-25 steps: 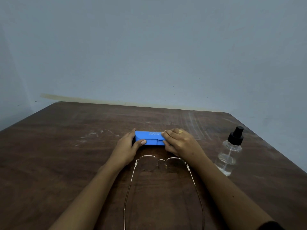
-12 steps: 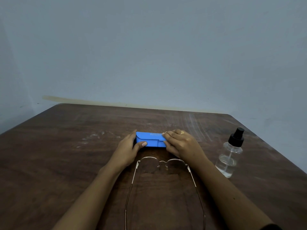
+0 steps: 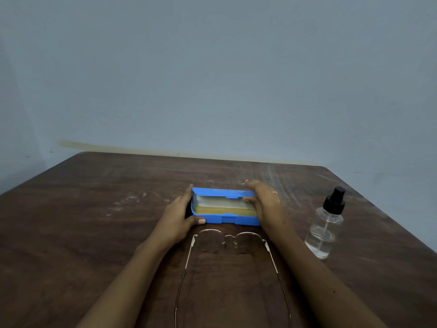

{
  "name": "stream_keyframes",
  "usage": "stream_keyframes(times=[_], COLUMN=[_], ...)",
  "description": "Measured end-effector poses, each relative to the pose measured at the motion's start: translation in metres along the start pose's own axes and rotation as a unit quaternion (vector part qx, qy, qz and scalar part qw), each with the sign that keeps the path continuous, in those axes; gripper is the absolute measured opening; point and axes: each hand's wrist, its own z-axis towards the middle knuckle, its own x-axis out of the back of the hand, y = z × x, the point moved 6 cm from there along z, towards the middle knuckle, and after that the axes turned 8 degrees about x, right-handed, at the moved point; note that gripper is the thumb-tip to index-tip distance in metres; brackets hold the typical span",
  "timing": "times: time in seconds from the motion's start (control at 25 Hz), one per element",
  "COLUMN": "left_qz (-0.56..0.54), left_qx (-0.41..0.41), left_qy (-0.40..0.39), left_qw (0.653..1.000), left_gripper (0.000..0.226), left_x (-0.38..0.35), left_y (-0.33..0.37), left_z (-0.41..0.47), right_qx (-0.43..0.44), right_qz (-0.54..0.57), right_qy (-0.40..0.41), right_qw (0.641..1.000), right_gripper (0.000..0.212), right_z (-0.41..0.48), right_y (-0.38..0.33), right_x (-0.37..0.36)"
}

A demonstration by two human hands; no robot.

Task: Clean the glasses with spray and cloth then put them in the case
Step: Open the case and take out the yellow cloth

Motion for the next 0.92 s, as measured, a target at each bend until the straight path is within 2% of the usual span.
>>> stream_keyframes(times=[0.08, 0.16, 0.28, 0.4, 0.6, 0.92], left_qz=[0.010, 0.016, 0.013, 0.023, 0.030, 0.032], left_qx=[-0.014, -0.024, -0.019, -0.003, 0.010, 0.017], left_qy=[0.003, 0.006, 0.010, 0.006, 0.003, 0.004], left_qw=[1.000, 1.000, 1.000, 1.000, 0.999, 0.999], left_gripper=[0.079, 0.070, 0.063, 0.069, 0.072, 0.070], left_x=[0.000, 0.000, 0.001, 0.000, 0.000, -0.001], left_y=[0.001, 0.002, 0.001, -0.002, -0.001, -0.001], left_z=[0.000, -0.001, 0.000, 0.002, 0.002, 0.002], right_qx=[-0.102, -0.171, -0.158, -0.111, -0.199, -0.172], right_qz=[0.076, 0.089, 0.035, -0.015, 0.019, 0.014], right_qy=[0.069, 0.104, 0.142, 0.146, 0.119, 0.119], right_qw=[0.989, 0.976, 0.977, 0.983, 0.973, 0.978], right_gripper=[0.020, 0.016, 0.019, 0.024, 0.008, 0.011], right_z=[0.001, 0.000, -0.003, -0.001, -0.004, -0.006], right_y=[0.011, 0.019, 0.025, 0.025, 0.035, 0.024], right_x=[0.009, 0.015, 0.021, 0.023, 0.021, 0.023])
